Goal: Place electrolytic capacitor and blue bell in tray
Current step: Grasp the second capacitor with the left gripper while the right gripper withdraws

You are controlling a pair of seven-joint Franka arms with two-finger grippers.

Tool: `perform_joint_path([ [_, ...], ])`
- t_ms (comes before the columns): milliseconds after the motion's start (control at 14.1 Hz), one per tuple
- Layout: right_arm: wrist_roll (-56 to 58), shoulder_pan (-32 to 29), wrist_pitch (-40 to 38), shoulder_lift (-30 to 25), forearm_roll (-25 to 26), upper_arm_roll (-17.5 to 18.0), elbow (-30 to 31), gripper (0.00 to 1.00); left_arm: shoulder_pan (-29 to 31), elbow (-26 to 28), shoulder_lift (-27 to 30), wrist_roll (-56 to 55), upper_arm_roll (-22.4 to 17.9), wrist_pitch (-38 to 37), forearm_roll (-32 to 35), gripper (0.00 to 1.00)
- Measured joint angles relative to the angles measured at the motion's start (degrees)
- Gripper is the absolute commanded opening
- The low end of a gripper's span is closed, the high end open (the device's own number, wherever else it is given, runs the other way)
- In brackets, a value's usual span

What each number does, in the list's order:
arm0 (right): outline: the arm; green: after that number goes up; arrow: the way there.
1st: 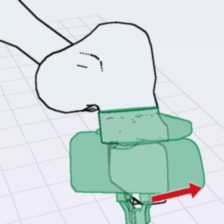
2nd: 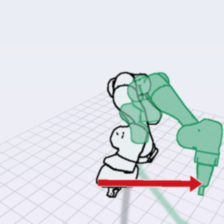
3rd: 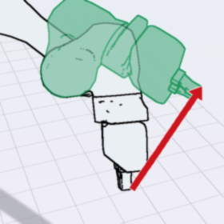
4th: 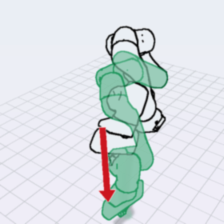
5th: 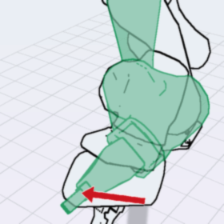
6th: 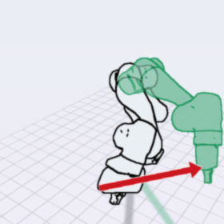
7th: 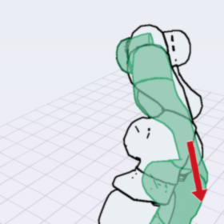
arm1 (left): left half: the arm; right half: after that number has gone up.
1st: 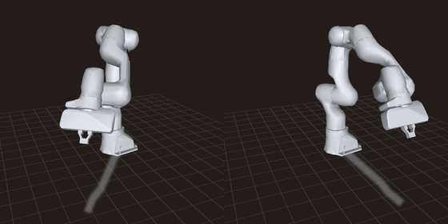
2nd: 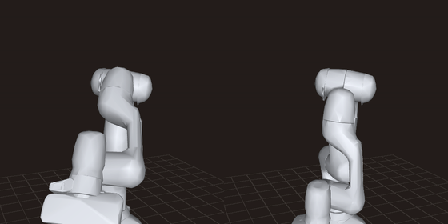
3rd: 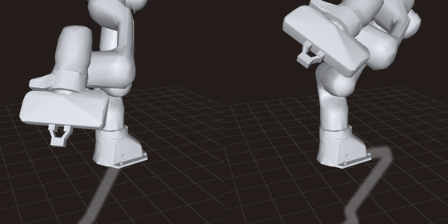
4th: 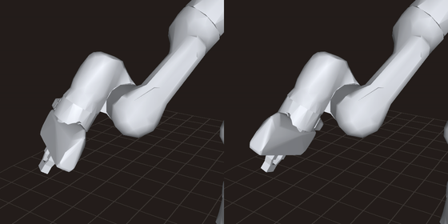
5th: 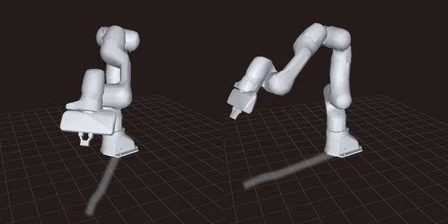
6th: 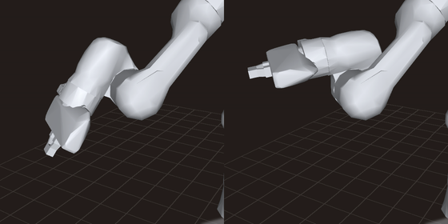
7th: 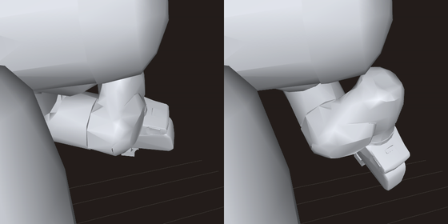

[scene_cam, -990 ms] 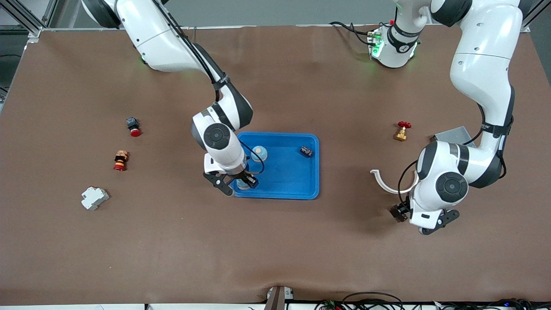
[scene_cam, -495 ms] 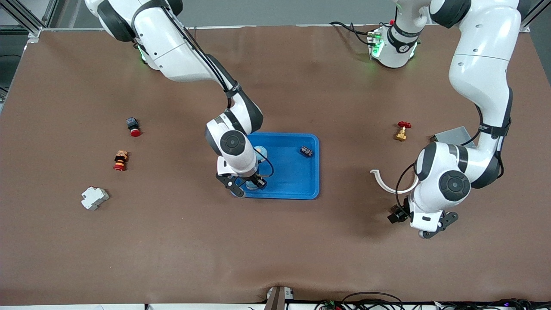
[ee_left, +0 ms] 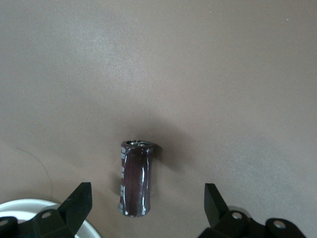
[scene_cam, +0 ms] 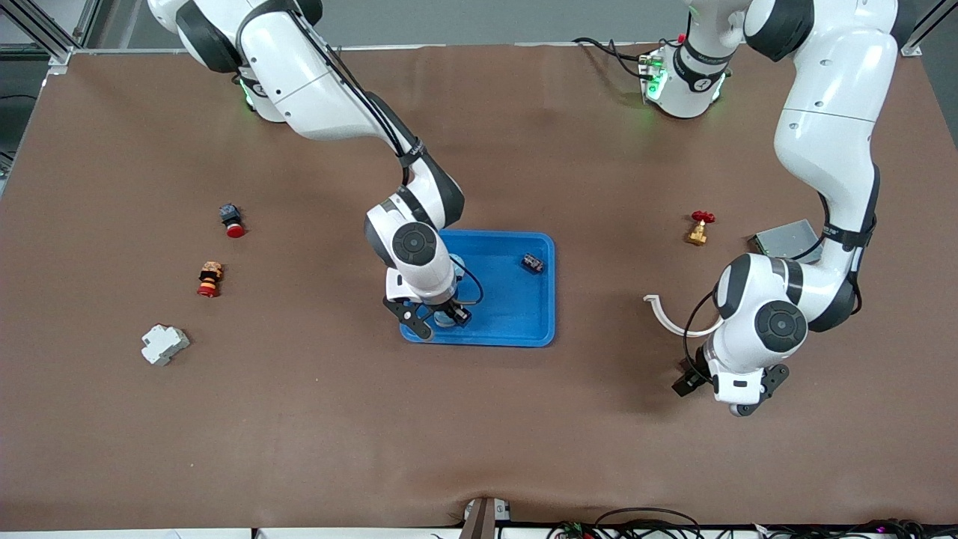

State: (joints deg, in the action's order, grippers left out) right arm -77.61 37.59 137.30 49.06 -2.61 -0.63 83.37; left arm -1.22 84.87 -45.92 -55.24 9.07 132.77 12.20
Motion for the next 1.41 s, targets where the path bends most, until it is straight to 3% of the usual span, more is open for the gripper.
perform_joint_path([
  [141, -0.3, 0.2, 0.0, 0.1, 0.0, 0.0, -0.1, 0.0, 0.1, 0.0, -0.7, 0.0, -0.1, 1.3, 0.0, 1.0],
  [212, -0.4, 0.3, 0.0, 0.1, 0.0, 0.0, -0.1, 0.8, 0.1, 0.0, -1.0, 0.0, -0.2, 1.9, 0.0, 1.0],
  [283, -0.5, 0.3, 0.0, 0.1, 0.0, 0.0, -0.2, 1.0, 0.1, 0.0, -1.4, 0.0, -0.2, 2.2, 0.0, 1.0],
  [778, -0.5, 0.9, -1.2, 0.8, 0.1, -0.4, -1.3, 1.0, 0.2, 0.0, -2.9, 0.0, -0.3, 4.0, 0.3, 1.0],
  [848, 0.0, 0.7, -3.1, 0.5, 0.1, -0.7, -1.9, 1.0, 0.2, 0.0, -2.9, 0.0, -0.4, 4.2, 0.3, 0.91],
  [990, 2.6, 0.1, -7.4, -1.3, 0.0, -0.9, -3.0, 1.0, 0.3, 0.0, -3.0, 0.0, -0.4, 4.3, 0.3, 0.54],
  [1131, 5.1, -1.1, -11.9, -4.2, 0.0, -0.9, -3.4, 1.0, 0.3, 0.0, -3.0, 0.0, -0.4, 4.3, 0.3, 0.29],
  [1343, 10.9, -3.8, -17.4, -8.9, -2.6, -0.9, -3.5, 1.0, 0.3, -0.4, -2.9, -0.8, -0.4, 4.3, 0.3, 0.0],
  [1414, 14.5, -5.2, -19.3, -10.4, -4.1, -1.0, -3.5, 1.0, 0.3, -0.4, -2.9, -1.3, -0.4, 4.3, 0.3, 0.0],
])
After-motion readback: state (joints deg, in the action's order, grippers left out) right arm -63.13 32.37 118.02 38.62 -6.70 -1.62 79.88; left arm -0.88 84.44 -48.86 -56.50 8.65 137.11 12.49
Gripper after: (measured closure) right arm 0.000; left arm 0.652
